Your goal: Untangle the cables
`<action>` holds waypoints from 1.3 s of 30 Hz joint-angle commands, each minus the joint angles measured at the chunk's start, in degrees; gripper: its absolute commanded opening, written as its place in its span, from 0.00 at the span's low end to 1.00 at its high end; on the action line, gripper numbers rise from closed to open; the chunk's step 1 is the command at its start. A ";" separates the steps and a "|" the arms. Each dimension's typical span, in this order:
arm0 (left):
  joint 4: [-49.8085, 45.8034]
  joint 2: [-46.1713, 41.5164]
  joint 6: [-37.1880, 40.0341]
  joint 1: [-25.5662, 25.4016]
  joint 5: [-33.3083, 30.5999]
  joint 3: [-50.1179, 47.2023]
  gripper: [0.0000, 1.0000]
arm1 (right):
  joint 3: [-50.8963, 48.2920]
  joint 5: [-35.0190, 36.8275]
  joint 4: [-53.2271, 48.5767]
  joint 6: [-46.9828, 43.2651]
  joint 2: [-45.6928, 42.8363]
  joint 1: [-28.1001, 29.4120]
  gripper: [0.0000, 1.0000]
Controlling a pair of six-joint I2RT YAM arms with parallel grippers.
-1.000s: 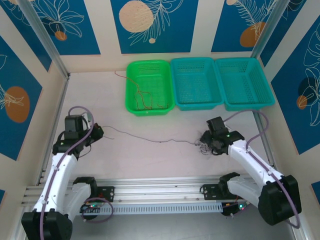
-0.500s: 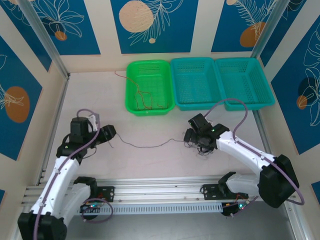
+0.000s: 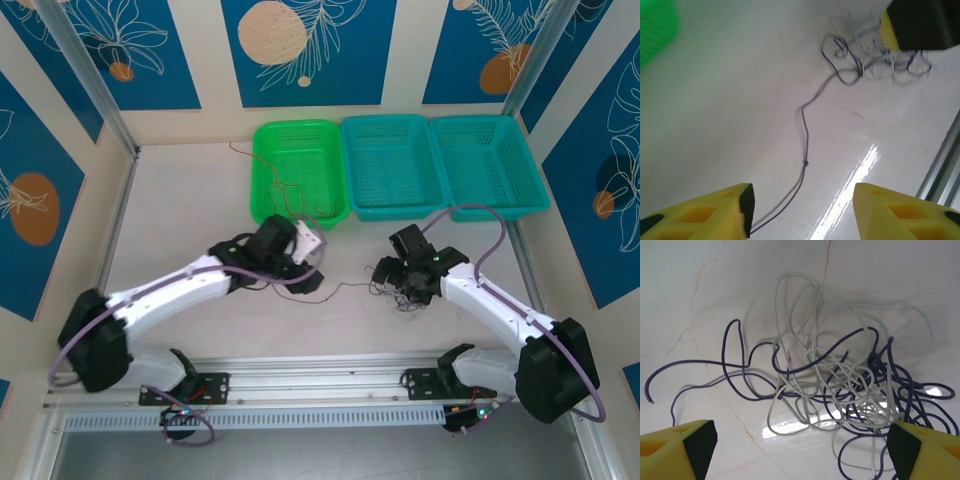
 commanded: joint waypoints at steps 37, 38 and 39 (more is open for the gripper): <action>-1.21 20.17 -7.01 -1.78 -8.43 6.75 0.00 | -5.27 -0.64 -5.25 11.13 4.71 -5.98 0.65; -0.81 17.82 -7.79 -0.49 -8.45 5.10 0.00 | -5.59 -0.60 -5.39 11.54 4.90 -7.15 0.57; -0.49 15.12 -8.56 1.13 -8.40 3.28 0.00 | -6.05 -0.43 -5.40 12.06 4.89 -8.56 0.49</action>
